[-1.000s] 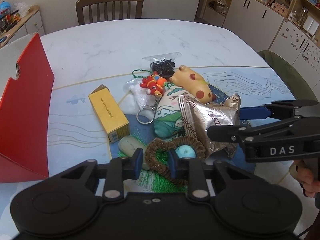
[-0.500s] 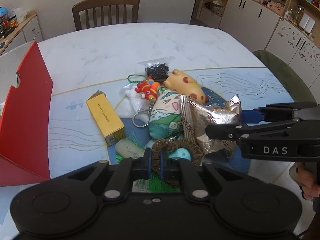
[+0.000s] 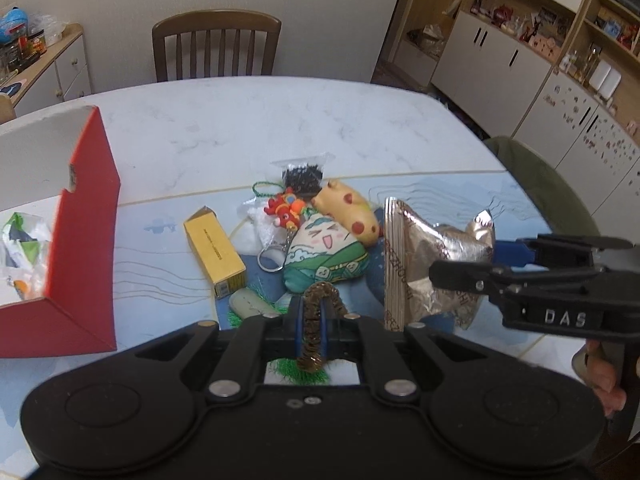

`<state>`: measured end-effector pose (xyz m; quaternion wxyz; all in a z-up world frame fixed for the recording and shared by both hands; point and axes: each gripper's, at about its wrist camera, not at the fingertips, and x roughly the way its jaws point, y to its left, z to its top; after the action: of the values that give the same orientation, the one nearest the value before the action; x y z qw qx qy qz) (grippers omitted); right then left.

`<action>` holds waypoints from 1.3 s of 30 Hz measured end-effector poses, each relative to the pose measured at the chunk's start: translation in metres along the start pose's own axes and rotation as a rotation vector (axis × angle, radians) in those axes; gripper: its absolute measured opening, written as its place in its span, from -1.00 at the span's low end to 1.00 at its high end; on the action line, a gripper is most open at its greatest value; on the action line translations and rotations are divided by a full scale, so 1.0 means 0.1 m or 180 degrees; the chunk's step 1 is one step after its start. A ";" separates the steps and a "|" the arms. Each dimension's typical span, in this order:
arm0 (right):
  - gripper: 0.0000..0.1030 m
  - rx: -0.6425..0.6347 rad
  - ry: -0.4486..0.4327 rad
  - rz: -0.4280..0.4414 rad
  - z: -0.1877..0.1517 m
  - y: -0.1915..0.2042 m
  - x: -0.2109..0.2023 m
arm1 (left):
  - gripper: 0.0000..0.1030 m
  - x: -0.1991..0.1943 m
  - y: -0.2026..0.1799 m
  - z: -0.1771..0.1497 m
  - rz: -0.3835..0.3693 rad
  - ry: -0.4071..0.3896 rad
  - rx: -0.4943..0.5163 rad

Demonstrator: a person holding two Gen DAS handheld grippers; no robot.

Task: Organize objects
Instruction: 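Grasp the silver foil bag with the right gripper while the left grasps the bead bracelet, then carry the foil bag and bead bracelet with both grippers into the box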

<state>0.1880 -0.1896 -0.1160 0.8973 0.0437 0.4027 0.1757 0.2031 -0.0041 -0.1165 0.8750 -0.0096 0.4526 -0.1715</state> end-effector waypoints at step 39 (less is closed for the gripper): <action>-0.08 -0.0601 -0.0120 0.0091 0.72 1.92 -0.03 | -0.88 -1.19 1.57 0.40 0.0176 -0.0334 -0.0173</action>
<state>0.1856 -0.0068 -0.0228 0.9022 -0.0321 0.3667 0.2247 0.2176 0.1747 -0.0256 0.9013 -0.0299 0.4107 -0.1342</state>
